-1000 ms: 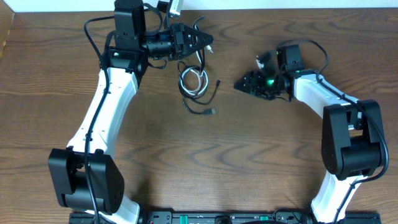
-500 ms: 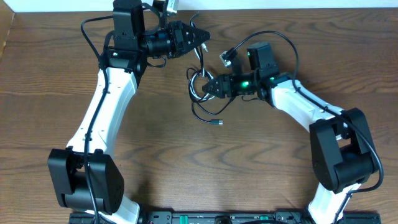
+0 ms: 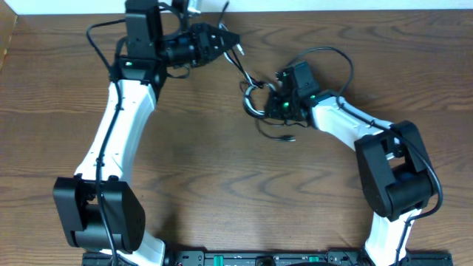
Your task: Untangle cables
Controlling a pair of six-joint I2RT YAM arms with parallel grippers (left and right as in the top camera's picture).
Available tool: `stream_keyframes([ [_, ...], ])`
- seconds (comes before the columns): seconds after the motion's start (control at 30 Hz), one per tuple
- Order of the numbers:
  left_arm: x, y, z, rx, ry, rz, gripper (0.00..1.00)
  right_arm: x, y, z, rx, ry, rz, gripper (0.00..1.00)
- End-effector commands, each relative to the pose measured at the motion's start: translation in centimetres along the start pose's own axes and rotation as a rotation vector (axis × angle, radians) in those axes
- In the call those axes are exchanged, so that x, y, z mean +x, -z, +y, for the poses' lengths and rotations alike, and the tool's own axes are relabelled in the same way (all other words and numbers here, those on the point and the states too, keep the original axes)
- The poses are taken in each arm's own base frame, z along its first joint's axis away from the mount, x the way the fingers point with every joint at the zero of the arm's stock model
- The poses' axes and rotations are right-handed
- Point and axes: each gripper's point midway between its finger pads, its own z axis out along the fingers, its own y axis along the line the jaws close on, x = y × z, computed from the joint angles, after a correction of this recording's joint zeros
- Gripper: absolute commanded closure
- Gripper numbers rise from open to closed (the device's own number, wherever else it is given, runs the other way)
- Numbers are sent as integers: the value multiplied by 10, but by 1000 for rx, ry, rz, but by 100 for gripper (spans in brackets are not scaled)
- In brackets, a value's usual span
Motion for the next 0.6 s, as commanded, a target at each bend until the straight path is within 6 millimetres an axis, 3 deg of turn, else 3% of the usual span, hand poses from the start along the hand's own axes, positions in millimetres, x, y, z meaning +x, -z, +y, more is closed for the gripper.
stream_keyframes([
  [0.0, -22, 29, 10, -24, -19, -70, 92, -14, 14, -63, 158, -73, -18, 99],
  [0.07, -29, 42, 18, -43, 1, -95, 92, -16, 18, -64, 85, -15, 15, 99],
  [0.17, -37, 65, 35, -82, 43, -136, 93, -15, 31, -48, -148, 98, 75, 99],
  [0.27, -38, 77, 45, -106, 45, -145, 93, -9, 40, -44, -247, 113, 110, 99],
  [0.43, -27, 83, 57, -147, 5, -114, 93, 7, 49, -44, -276, 137, 173, 99],
  [0.57, -10, 78, 62, -161, 28, -63, 92, 3, 52, -40, -284, 136, 158, 99],
])
